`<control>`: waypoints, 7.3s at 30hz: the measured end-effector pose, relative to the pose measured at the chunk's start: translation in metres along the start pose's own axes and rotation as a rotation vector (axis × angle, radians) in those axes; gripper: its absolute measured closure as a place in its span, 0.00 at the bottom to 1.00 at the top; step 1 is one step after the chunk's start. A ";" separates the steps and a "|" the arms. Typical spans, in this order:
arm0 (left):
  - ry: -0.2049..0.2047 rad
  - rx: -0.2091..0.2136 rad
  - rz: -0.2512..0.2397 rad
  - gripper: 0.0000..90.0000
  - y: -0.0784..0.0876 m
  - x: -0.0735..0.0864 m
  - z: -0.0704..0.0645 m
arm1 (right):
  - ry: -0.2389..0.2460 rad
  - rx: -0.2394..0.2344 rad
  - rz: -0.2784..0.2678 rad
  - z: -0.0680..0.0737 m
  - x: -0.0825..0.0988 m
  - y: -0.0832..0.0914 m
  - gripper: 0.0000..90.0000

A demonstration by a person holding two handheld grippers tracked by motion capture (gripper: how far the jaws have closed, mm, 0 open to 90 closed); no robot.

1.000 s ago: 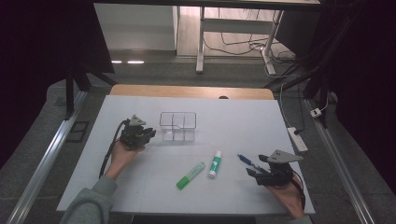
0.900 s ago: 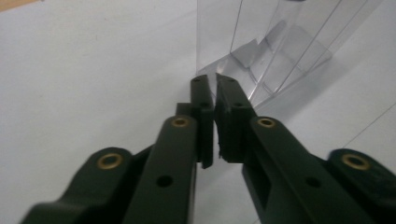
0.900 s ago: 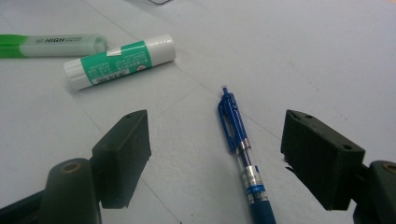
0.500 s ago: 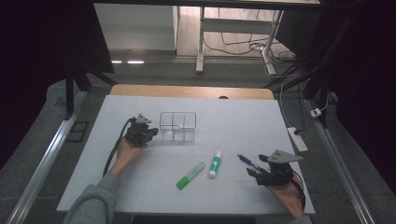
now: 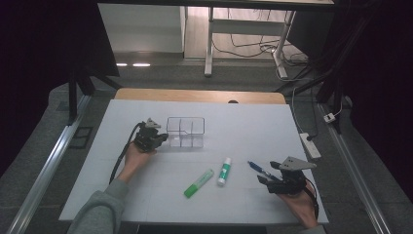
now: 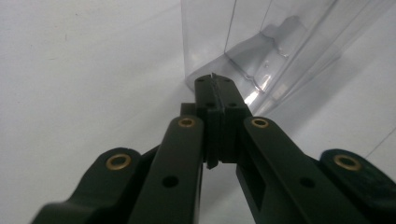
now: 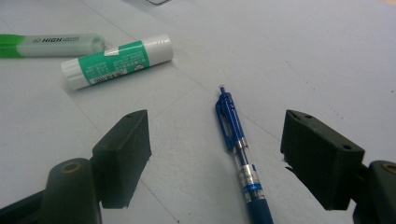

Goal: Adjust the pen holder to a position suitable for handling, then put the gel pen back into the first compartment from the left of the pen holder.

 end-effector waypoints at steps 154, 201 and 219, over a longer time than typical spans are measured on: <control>-0.015 0.101 -0.100 0.38 0.098 0.115 -0.036 | 0.063 -0.042 0.229 -0.013 -0.052 0.008 0.30; -0.030 0.089 -0.078 0.37 0.094 0.118 -0.035 | 0.064 -0.089 0.607 -0.037 -0.014 -0.015 0.58; -0.041 0.080 -0.069 0.37 0.093 0.119 -0.036 | 0.122 -0.050 0.675 -0.031 -0.012 -0.017 0.88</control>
Point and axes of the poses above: each handheld gripper's, and its own axes: y roughly backward along the jaws, x roughly out of its underside, z roughly to its left, the point moved 3 cm from there along -y, roughly forward along the jaws, and after that the axes turned 8 degrees about z, right-handed, at the moved point
